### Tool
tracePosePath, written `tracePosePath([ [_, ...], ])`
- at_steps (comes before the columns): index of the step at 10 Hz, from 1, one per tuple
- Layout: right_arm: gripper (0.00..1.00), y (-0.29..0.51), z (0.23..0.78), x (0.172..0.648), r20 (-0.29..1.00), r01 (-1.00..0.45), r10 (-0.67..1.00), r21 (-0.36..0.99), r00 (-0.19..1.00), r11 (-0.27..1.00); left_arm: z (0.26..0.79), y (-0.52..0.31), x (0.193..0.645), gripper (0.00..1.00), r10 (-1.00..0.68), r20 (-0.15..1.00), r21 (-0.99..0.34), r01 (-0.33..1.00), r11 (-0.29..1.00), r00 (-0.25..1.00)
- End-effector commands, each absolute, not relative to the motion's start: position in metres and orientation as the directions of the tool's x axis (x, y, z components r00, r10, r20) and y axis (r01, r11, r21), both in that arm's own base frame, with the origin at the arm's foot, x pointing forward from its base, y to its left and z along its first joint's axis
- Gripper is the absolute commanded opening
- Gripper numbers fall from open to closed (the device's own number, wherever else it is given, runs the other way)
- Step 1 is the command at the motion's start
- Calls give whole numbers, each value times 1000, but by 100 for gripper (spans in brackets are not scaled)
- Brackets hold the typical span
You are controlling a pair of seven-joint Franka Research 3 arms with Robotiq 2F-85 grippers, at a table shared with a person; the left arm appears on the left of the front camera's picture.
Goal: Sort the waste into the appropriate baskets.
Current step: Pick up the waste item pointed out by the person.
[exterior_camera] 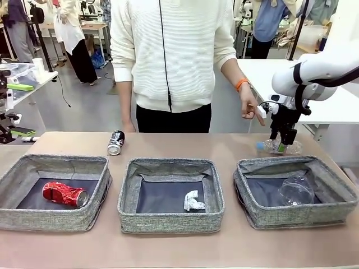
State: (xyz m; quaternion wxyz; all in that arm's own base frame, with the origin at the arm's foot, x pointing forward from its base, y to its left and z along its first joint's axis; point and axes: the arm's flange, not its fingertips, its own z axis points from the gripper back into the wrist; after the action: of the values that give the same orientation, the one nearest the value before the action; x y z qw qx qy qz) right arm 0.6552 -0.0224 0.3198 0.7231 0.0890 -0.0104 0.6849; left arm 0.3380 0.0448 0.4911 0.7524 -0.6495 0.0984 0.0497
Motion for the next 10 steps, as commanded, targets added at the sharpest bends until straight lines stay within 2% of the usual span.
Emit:
tracePosePath([
  [1,100,-21,321,663,128,-992,989,119,67,52,495,44,336,100,-53,-218,-968,-210,136,974],
  [3,100,-22,321,664,118,-991,990,114,78,64,495,44,336,100,-53,-218,-968,-210,136,974],
  [4,40,-23,320,665,96,-991,990,92,103,94,495,44,336,100,-53,-218,-968,-210,136,974],
  [5,40,-23,319,665,102,-992,990,96,96,87,495,44,336,100,-53,-218,-968,-210,136,974],
  [6,0,-24,320,665,101,-991,990,97,100,90,495,44,336,100,-53,-218,-968,-210,136,974],
  [7,38,-24,320,666,97,-990,990,98,106,97,495,44,336,100,-53,-218,-968,-210,136,974],
  [8,0,-24,320,667,92,-990,990,99,105,95,495,44,336,100,-53,-218,-968,-210,136,974],
  [10,0,-25,320,667,82,-990,991,102,102,94,495,44,336,100,-53,-218,-968,-210,136,974],
])
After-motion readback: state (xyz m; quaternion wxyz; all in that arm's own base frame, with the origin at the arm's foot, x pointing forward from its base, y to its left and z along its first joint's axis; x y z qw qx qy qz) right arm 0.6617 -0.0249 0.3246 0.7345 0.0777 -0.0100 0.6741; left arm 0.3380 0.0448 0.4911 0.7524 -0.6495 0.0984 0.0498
